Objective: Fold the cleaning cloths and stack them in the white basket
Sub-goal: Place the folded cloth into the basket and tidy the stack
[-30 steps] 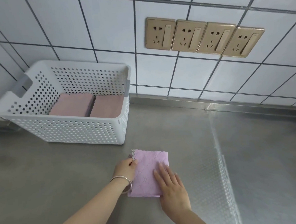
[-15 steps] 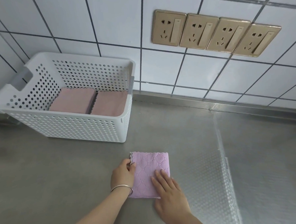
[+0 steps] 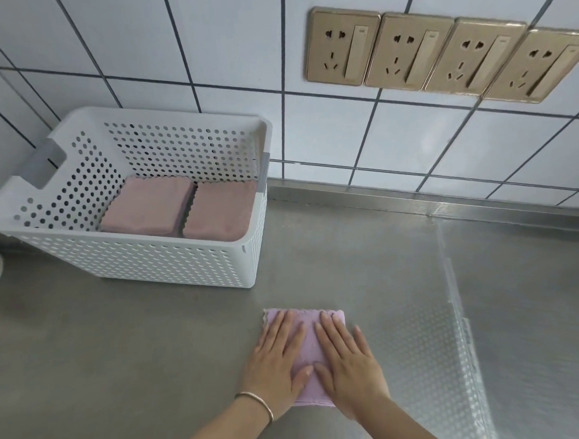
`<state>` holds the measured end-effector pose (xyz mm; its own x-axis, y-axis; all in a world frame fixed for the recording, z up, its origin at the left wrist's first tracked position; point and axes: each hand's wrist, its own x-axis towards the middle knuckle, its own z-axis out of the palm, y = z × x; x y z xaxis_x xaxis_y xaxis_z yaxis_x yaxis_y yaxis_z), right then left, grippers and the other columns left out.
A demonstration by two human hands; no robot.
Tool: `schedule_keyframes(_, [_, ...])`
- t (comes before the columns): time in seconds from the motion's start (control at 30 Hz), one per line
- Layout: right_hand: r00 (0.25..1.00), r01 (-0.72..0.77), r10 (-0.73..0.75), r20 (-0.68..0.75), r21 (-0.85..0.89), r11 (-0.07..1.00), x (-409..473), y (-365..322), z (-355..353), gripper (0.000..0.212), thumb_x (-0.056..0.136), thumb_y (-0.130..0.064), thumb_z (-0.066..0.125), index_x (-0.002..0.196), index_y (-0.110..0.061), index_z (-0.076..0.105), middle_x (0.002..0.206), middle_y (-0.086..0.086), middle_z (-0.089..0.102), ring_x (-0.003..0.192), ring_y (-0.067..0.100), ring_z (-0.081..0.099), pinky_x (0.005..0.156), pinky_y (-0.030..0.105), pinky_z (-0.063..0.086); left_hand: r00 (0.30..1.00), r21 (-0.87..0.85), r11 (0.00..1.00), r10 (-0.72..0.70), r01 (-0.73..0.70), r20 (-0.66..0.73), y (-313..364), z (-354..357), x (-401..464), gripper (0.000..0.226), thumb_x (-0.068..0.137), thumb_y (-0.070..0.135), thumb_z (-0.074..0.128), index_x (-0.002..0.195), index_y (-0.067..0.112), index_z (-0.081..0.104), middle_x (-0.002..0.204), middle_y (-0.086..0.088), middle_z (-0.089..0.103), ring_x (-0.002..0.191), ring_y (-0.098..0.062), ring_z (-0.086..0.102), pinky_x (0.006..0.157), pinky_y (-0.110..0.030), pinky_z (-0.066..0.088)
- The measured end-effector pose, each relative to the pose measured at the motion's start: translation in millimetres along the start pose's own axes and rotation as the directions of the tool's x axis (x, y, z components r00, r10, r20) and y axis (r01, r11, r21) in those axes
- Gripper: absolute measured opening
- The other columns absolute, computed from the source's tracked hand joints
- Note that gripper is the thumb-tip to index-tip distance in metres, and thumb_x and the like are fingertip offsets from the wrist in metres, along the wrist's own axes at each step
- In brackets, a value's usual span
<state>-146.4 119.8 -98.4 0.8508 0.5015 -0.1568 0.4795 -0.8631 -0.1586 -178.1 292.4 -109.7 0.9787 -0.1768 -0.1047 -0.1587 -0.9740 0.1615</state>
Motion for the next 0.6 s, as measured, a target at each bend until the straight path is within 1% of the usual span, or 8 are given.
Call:
schedule_keyframes(0.07, [0.994, -0.027, 0.027, 0.105, -0.002, 1.000, 4, 4, -3, 0.062, 0.095, -0.049, 0.007, 0.146, -0.014, 0.014, 0.148, 0.002, 0.036, 0.144, 0.013, 0.002, 0.110, 0.039, 0.009, 1.000, -0.023, 1.000, -0.021, 0.022, 0.022, -3, -1, 2, 0.072, 0.081, 0.058, 0.040, 0.139, 0.015, 0.039, 0.146, -0.012, 0.038, 0.145, -0.020, -0.006, 0.112, -0.036, 0.011])
schedule_keyframes(0.17, [0.996, -0.005, 0.006, 0.091, -0.018, 1.000, 9, 8, -3, 0.068, 0.094, -0.053, 0.006, 0.145, -0.011, 0.025, 0.144, -0.001, 0.040, 0.143, 0.012, 0.007, 0.111, 0.039, 0.008, 1.000, -0.032, 0.999, -0.028, 0.028, 0.013, -4, 2, 4, 0.074, 0.080, 0.061, 0.038, 0.139, 0.017, 0.037, 0.147, -0.010, 0.035, 0.145, -0.021, 0.000, 0.112, -0.034, 0.009])
schedule_keyframes(0.27, [0.997, 0.008, -0.009, 0.076, 0.015, 1.000, 17, 0, -13, 0.064, 0.092, -0.053, 0.021, 0.122, -0.014, 0.062, 0.128, -0.002, 0.059, 0.126, 0.013, 0.046, 0.108, 0.039, 0.022, 0.996, -0.036, 0.998, -0.044, 0.042, -0.074, -6, -6, 8, 0.065, 0.076, 0.059, 0.038, 0.129, 0.022, 0.046, 0.134, -0.006, 0.054, 0.131, -0.022, 0.035, 0.107, -0.033, 0.021])
schedule_keyframes(0.33, [0.999, -0.053, 0.054, -0.001, 0.093, 0.994, 14, -4, -28, 0.053, 0.079, -0.044, 0.042, 0.117, -0.017, 0.066, 0.127, -0.004, 0.060, 0.113, 0.016, 0.060, 0.097, 0.036, 0.043, 0.968, -0.144, 0.975, -0.191, 0.169, -0.161, -3, -20, 11, 0.050, 0.070, 0.050, 0.045, 0.109, 0.021, 0.061, 0.113, -0.004, 0.066, 0.104, -0.023, 0.060, 0.090, -0.031, 0.042])
schedule_keyframes(0.4, [0.983, -0.176, 0.185, -0.018, 0.228, 0.958, 9, -7, -39, 0.051, 0.081, -0.026, 0.049, 0.131, -0.018, 0.050, 0.138, -0.005, 0.048, 0.115, 0.019, 0.056, 0.090, 0.029, 0.046, 0.851, -0.323, 0.848, -0.492, 0.420, -0.184, 0, -36, 6, 0.030, 0.067, 0.034, 0.059, 0.092, 0.018, 0.066, 0.098, -0.006, 0.063, 0.089, -0.028, 0.062, 0.073, -0.033, 0.050])
schedule_keyframes(0.47, [0.914, -0.395, 0.395, 0.091, 0.413, 0.820, 1, -7, -45, 0.049, 0.087, -0.022, 0.048, 0.135, -0.020, 0.039, 0.134, -0.005, 0.044, 0.111, 0.018, 0.054, 0.079, 0.025, 0.043, 0.690, -0.414, 0.624, -0.723, 0.663, 0.014, 0, -47, -4, 0.026, 0.072, 0.031, 0.067, 0.095, 0.019, 0.065, 0.106, -0.009, 0.056, 0.101, -0.030, 0.053, 0.082, -0.035, 0.044])
schedule_keyframes(0.53, [0.819, -0.553, 0.527, 0.227, 0.557, 0.620, -6, -13, -50, 0.046, 0.086, -0.020, 0.049, 0.131, -0.018, 0.041, 0.126, -0.002, 0.051, 0.107, 0.019, 0.057, 0.079, 0.027, 0.044, 0.595, -0.332, 0.530, -0.793, 0.780, 0.130, -5, -43, -16, 0.034, 0.075, 0.043, 0.066, 0.103, 0.023, 0.064, 0.118, -0.009, 0.051, 0.112, -0.029, 0.046, 0.092, -0.033, 0.040])
schedule_keyframes(0.6, [0.762, -0.629, 0.541, 0.357, 0.608, 0.485, -9, -15, -52, 0.045, 0.085, -0.020, 0.050, 0.130, -0.015, 0.044, 0.122, 0.001, 0.056, 0.109, 0.020, 0.056, 0.086, 0.027, 0.044, 0.575, -0.314, 0.505, -0.796, 0.804, 0.191, -4, -38, -18, 0.038, 0.078, 0.048, 0.062, 0.107, 0.024, 0.064, 0.123, -0.010, 0.048, 0.116, -0.029, 0.045, 0.096, -0.033, 0.038])
